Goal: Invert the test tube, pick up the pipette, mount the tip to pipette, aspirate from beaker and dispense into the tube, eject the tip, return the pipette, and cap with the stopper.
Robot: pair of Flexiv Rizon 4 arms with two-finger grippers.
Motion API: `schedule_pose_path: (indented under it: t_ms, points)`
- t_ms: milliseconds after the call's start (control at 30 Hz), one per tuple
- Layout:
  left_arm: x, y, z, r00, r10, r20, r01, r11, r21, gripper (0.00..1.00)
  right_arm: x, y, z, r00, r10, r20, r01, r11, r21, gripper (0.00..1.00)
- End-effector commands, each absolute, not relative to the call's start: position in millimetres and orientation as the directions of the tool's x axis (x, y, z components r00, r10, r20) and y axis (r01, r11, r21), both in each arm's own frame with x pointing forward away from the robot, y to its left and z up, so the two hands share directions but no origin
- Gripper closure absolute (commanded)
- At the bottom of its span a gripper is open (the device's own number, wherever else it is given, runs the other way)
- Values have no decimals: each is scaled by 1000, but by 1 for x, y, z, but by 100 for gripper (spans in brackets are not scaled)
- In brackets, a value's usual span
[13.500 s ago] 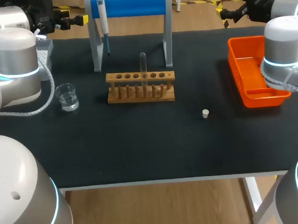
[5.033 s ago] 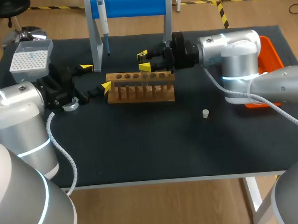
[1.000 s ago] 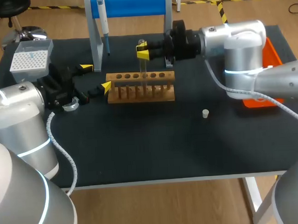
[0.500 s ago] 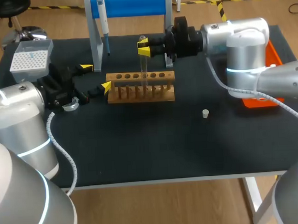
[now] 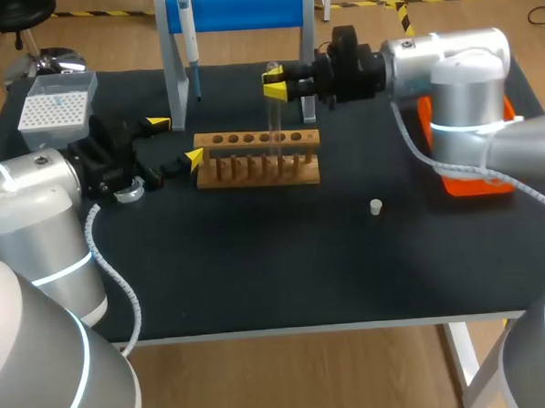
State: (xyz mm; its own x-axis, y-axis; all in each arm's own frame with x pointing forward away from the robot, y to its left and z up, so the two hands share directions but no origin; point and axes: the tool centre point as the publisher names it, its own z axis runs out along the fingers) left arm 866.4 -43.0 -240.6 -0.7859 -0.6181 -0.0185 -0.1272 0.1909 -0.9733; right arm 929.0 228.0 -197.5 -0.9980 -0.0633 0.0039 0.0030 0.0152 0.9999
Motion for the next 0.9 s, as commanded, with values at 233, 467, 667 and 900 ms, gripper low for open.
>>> schedule_pose_path:
  t_ms: [233, 467, 667, 900]
  points:
    - [866, -44, -241, -784, -621, -20, -127, 191, -973, 0, 927, 227, -196, -998, -61, 4, 3, 18, 1000, 100]
    - [866, -44, -241, -784, -621, -20, -127, 191, -973, 0, 927, 227, -196, -998, -61, 4, 3, 18, 1000, 100]
    - [866, -44, -241, -784, -621, -20, -127, 191, -973, 0, 928, 218, -191, -976, -44, 212, 209, 54, 976, 100]
    - [866, -44, -241, -784, -621, -20, -127, 191, -973, 0, 923, 209, -190, -844, -65, 532, 528, 71, 846, 100]
